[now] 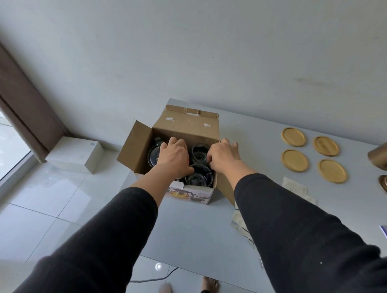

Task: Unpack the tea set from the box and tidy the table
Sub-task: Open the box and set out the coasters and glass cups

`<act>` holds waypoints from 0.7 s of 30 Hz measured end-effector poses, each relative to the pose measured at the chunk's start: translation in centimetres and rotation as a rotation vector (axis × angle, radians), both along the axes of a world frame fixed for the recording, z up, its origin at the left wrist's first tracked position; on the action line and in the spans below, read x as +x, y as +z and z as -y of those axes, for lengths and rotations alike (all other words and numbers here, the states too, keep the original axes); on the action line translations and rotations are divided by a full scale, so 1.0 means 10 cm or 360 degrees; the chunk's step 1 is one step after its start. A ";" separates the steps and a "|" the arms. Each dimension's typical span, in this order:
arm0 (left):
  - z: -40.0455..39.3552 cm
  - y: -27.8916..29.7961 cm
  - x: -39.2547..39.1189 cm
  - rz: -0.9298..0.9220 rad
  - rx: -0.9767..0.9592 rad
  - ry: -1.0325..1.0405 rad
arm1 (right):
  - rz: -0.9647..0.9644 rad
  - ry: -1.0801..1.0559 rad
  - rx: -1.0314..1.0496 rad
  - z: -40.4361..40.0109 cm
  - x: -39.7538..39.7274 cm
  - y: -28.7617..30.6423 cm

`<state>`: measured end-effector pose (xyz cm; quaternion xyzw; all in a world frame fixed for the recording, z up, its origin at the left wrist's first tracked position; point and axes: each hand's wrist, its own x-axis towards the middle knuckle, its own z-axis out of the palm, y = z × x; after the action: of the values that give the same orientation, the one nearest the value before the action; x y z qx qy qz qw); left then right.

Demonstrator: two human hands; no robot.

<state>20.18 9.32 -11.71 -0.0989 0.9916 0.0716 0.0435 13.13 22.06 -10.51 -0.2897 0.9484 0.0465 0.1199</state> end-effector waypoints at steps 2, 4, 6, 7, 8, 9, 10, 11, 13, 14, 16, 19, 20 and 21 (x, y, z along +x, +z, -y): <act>-0.02 0.01 0.00 -0.0024 0.0032 0.0019 | -0.0003 0.0053 -0.0031 -0.03 0.00 0.01; -0.02 0.04 -0.01 -0.0037 0.0024 0.0004 | -0.0022 0.0104 -0.0068 -0.05 0.00 0.02; -0.02 0.07 0.00 -0.0040 0.0021 0.0000 | -0.0033 0.0127 -0.0104 -0.07 0.02 0.04; -0.01 0.09 0.00 -0.0043 0.0024 0.0002 | -0.0038 0.0131 -0.0119 -0.08 0.02 0.05; -0.01 0.10 0.00 -0.0050 0.0028 0.0006 | -0.0051 0.0134 -0.0133 -0.10 0.03 0.07; -0.01 0.12 0.00 -0.0063 0.0033 0.0012 | -0.0067 0.0137 -0.0148 -0.11 0.04 0.08; -0.01 0.14 0.00 -0.0079 0.0042 0.0022 | -0.0082 0.0141 -0.0166 -0.12 0.05 0.10; 0.00 0.16 0.00 -0.0093 0.0054 0.0033 | -0.0091 0.0145 -0.0184 -0.13 0.06 0.11; 0.01 0.20 0.00 -0.0107 0.0074 0.0038 | -0.0117 0.0155 -0.0221 -0.14 0.06 0.15; 0.02 0.23 0.00 -0.0109 0.0076 0.0032 | -0.0138 0.0163 -0.0239 -0.15 0.05 0.18; 0.01 0.30 0.01 -0.0119 0.0076 0.0016 | -0.0182 0.0183 -0.0261 -0.17 0.05 0.25; 0.01 0.41 0.01 -0.0165 0.0123 0.0007 | -0.0237 0.0187 -0.0294 -0.21 0.04 0.38; 0.02 0.46 0.01 -0.0178 0.0132 -0.0003 | -0.0252 0.0181 -0.0302 -0.22 0.03 0.43; 0.02 0.51 0.00 -0.0189 0.0131 -0.0014 | -0.0269 0.0178 -0.0309 -0.24 0.03 0.48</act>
<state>20.22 9.07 -6.62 -0.0883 0.9891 0.1177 -0.0110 13.41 24.42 -5.74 -0.3473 0.9376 -0.0146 0.0082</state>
